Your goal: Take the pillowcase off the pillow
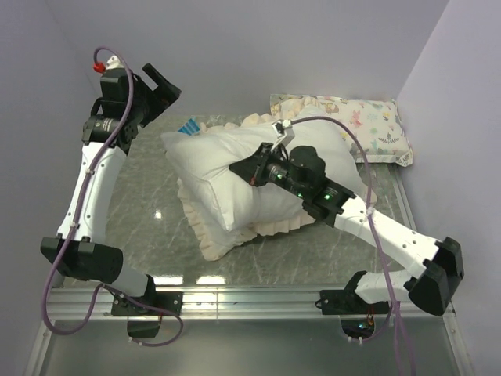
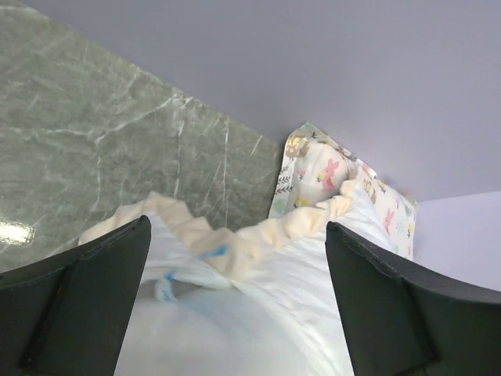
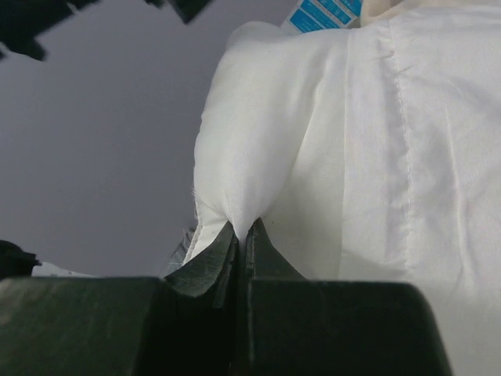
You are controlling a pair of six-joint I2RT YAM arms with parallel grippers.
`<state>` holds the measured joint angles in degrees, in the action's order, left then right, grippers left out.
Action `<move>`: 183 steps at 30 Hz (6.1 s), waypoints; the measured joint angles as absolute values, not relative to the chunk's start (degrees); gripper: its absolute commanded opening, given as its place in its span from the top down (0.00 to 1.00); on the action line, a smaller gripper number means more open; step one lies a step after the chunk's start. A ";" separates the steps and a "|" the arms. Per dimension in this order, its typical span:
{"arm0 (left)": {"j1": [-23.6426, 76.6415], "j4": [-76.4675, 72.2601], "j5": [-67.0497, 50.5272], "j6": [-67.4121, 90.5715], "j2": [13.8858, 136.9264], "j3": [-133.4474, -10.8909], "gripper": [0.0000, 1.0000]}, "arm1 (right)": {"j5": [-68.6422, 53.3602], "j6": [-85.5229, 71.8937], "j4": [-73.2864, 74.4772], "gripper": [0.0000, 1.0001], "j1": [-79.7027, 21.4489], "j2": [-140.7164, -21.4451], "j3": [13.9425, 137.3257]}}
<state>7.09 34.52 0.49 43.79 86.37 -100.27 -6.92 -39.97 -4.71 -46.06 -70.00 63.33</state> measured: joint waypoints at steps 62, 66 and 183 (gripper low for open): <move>9.54 24.49 -9.34 46.28 59.22 -55.61 1.00 | 4.95 -45.41 6.44 0.39 -52.10 -108.14 101.41; 9.32 27.11 -6.26 46.13 59.11 -55.61 1.00 | 3.42 -39.79 9.30 0.27 -52.23 -104.40 104.07; -17.23 32.47 -17.04 47.51 43.13 -41.17 1.00 | -0.38 -22.39 45.36 1.00 -12.93 -114.37 116.75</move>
<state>-17.23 32.47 -17.04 47.51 43.13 -41.17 -0.38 -22.39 45.36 -12.93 -114.37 116.75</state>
